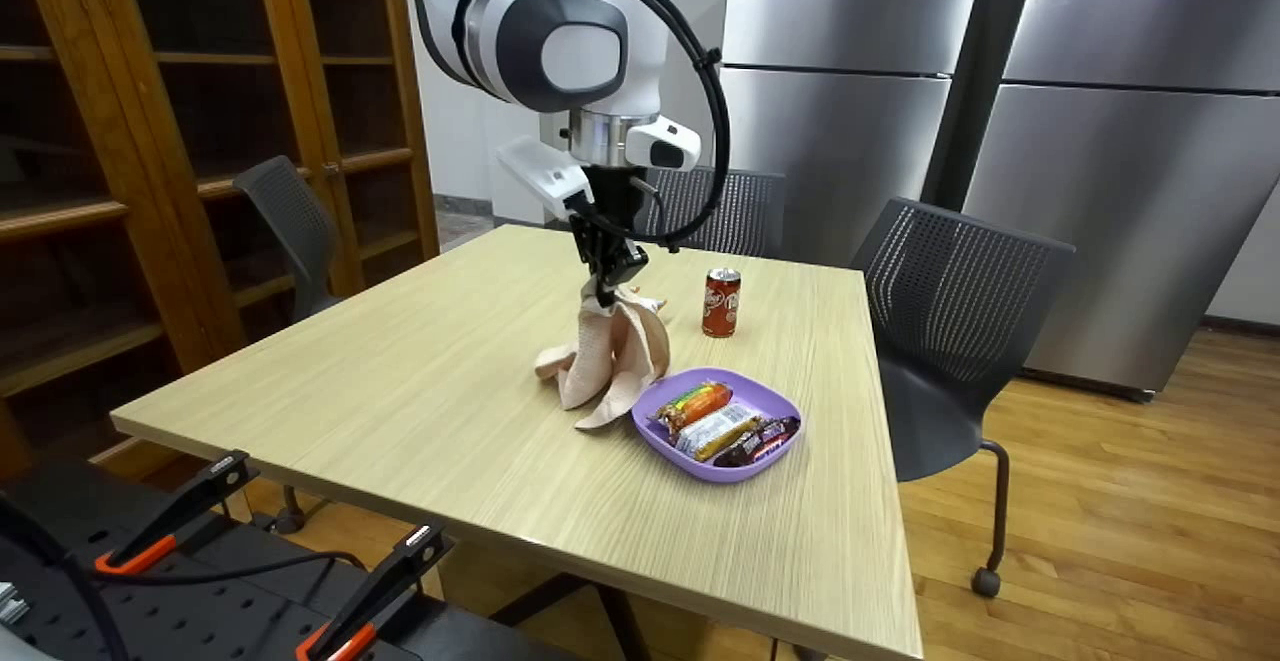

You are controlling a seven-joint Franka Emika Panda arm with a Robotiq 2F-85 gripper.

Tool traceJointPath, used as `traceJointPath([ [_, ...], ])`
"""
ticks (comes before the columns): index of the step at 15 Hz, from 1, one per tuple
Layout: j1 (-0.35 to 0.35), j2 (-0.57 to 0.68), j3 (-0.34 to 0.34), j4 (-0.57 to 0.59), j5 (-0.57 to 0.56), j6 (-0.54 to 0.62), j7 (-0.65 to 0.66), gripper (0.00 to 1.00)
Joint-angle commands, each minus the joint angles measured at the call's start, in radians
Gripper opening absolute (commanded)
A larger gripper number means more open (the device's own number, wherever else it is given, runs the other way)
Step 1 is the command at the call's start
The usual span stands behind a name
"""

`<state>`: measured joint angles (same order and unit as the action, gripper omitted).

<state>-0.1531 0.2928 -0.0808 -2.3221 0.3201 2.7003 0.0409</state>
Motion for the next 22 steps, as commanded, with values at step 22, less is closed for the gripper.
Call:
traceJointPath([
  [22, -0.066, -0.022, -0.139, 0.051, -0.132, -0.046, 0.010, 0.01],
])
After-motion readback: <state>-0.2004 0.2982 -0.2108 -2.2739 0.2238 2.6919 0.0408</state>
